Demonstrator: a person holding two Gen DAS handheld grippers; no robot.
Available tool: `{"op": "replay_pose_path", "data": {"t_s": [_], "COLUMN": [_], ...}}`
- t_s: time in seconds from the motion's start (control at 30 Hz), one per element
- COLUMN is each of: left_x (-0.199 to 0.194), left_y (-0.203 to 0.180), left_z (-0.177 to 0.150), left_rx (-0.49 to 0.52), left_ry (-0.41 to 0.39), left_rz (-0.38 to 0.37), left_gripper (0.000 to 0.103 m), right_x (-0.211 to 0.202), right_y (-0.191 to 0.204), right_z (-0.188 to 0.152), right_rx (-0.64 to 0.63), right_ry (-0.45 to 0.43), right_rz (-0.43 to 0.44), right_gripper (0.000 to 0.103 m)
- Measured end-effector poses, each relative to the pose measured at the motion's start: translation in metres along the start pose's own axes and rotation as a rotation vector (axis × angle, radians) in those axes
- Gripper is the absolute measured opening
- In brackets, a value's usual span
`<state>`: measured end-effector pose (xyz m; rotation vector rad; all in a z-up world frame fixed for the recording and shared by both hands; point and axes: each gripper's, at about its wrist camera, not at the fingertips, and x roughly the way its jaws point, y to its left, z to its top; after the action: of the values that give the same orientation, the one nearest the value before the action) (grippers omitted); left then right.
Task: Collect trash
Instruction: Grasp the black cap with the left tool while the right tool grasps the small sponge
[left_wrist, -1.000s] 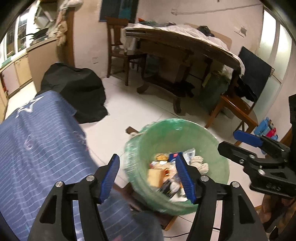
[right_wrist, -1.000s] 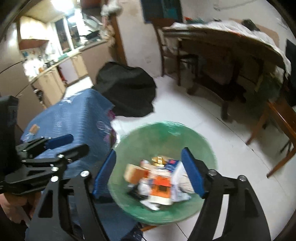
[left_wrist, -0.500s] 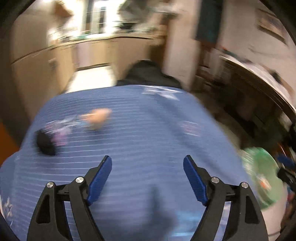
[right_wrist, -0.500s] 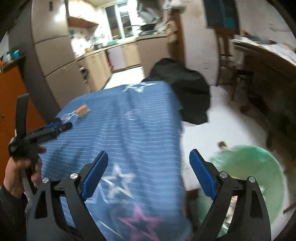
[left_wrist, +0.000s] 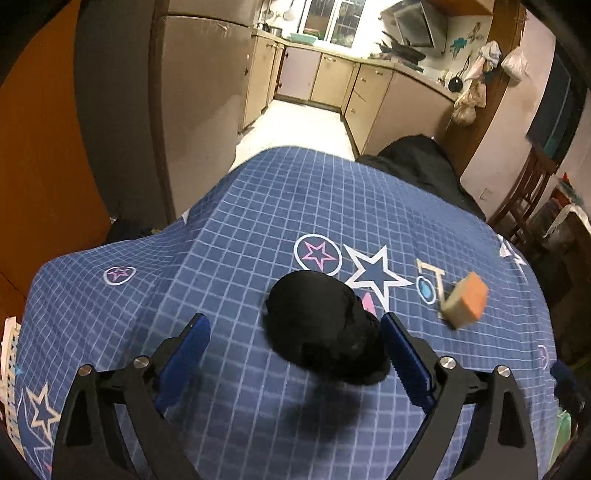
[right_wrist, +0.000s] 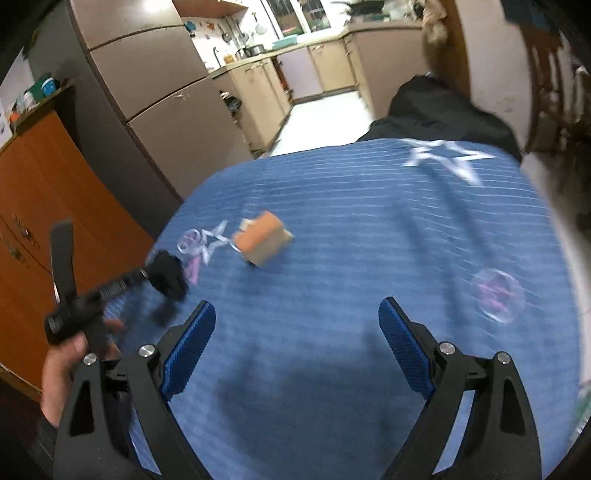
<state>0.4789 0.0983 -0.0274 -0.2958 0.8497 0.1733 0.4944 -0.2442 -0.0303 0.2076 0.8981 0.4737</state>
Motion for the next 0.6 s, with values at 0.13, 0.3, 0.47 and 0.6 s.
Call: {"op": "replay_pose_path", "data": {"t_s": [0.13,0.3,0.47,0.6], "left_x": [0.014,0.023,0.031,0.04], "left_y": [0.001,-0.006,-0.013,-0.021], "left_z": [0.007,-0.002,0.0,0.003], "left_rx": [0.0,0.0,0.012,0.023], "left_ry": [-0.01,-0.017,-0.003,-0.005], "left_rz": [-0.002,-0.059,-0.116,-0.12], "left_gripper": [0.098,0.087,0.08,0.076], "right_x": [0.036,0.072,0.098,0.108], "right_y": [0.017,0.034,0.038,0.048], "right_z": [0.023,0.038,0.05,0.053], "right_rx": [0.031,0.041,0.048,0.034], "right_ry": [0.039,0.102,0.129,0.146], "right_rz": [0.03,-0.024,-0.095,-0.101], "right_gripper": [0.086,0.069,0.061,0.052]}}
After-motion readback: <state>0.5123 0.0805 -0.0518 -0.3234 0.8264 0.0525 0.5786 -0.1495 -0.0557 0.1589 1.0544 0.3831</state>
